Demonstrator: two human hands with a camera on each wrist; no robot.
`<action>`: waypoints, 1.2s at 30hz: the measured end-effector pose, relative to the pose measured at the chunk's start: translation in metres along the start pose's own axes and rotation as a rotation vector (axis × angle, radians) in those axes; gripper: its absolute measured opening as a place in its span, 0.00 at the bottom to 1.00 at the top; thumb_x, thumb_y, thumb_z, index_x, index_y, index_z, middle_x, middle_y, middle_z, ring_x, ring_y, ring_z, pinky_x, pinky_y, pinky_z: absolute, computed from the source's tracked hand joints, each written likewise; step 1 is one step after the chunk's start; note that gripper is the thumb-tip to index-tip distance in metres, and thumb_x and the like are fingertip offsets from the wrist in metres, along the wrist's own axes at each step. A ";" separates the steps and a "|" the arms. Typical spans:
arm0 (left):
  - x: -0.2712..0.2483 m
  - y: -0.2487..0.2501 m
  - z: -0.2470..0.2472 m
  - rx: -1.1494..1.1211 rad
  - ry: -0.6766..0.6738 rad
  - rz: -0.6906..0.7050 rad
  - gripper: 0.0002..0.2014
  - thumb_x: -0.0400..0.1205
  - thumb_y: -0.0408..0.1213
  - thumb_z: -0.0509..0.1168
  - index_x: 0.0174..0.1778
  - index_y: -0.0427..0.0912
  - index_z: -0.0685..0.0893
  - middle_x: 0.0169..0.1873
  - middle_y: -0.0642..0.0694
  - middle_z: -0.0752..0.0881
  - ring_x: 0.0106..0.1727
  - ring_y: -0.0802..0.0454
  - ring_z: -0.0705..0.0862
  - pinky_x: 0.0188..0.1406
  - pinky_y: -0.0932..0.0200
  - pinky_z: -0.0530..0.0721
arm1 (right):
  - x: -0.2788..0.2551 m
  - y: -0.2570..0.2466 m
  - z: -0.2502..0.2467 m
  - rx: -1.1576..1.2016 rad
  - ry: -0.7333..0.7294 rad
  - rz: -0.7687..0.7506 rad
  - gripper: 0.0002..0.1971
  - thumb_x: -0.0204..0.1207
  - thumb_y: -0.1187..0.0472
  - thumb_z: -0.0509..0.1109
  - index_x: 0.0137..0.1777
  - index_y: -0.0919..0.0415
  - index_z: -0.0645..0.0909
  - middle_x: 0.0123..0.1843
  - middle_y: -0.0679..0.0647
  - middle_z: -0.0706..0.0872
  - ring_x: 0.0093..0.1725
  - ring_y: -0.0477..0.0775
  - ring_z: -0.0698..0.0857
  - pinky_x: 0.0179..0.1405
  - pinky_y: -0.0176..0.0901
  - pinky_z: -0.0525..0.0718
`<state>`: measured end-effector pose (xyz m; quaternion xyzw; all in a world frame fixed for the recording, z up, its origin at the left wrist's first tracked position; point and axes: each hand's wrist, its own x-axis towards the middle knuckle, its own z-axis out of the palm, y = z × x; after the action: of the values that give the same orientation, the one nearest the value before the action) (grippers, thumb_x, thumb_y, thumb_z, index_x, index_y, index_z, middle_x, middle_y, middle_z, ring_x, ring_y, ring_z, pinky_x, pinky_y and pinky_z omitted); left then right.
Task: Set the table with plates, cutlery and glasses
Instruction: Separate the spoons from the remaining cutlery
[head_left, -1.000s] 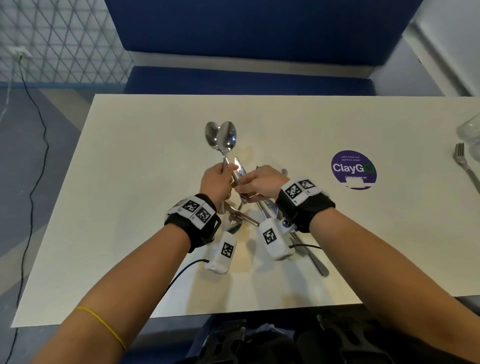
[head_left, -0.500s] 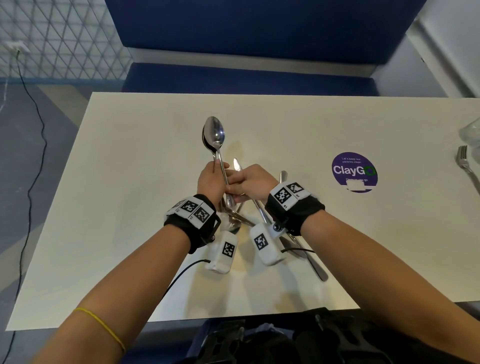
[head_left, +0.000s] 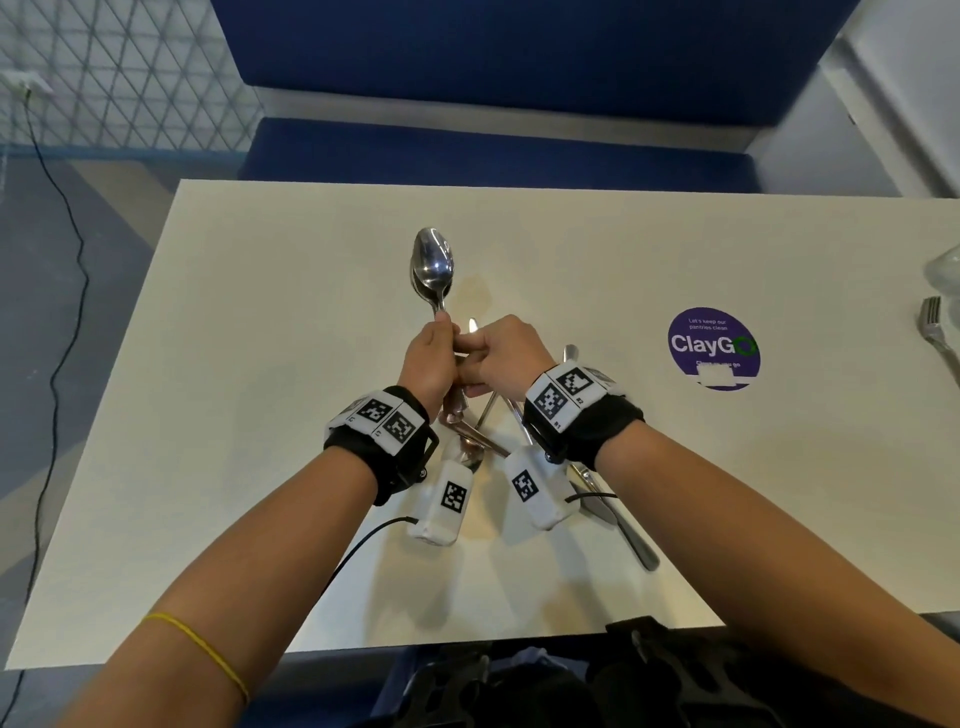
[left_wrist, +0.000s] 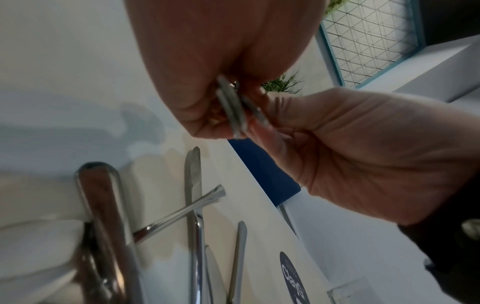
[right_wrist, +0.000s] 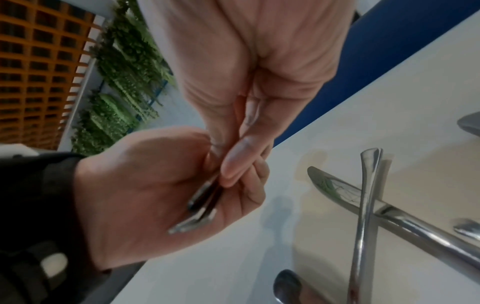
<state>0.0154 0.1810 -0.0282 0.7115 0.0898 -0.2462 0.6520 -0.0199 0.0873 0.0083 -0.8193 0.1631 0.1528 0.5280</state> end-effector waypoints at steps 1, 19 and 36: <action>-0.001 0.000 -0.001 0.010 -0.006 -0.014 0.18 0.89 0.48 0.47 0.42 0.41 0.73 0.27 0.46 0.74 0.22 0.52 0.73 0.14 0.68 0.70 | 0.001 0.000 0.002 -0.047 -0.005 -0.016 0.15 0.71 0.71 0.73 0.57 0.63 0.88 0.36 0.59 0.89 0.42 0.60 0.91 0.50 0.46 0.90; 0.008 -0.009 -0.019 0.111 0.043 -0.119 0.16 0.89 0.44 0.45 0.39 0.43 0.69 0.26 0.48 0.65 0.23 0.55 0.61 0.15 0.68 0.62 | 0.017 0.057 -0.011 -0.651 0.057 0.304 0.13 0.70 0.55 0.75 0.50 0.64 0.86 0.45 0.57 0.87 0.55 0.56 0.84 0.71 0.52 0.75; 0.008 -0.012 -0.011 0.064 -0.052 -0.153 0.13 0.89 0.42 0.47 0.47 0.40 0.71 0.26 0.49 0.65 0.20 0.57 0.61 0.14 0.68 0.61 | 0.026 0.074 -0.026 -0.720 0.237 0.214 0.25 0.72 0.59 0.74 0.67 0.65 0.74 0.66 0.60 0.76 0.64 0.61 0.78 0.60 0.47 0.78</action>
<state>0.0198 0.1916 -0.0423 0.7166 0.1191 -0.3164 0.6101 -0.0262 0.0314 -0.0530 -0.9425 0.2433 0.1588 0.1652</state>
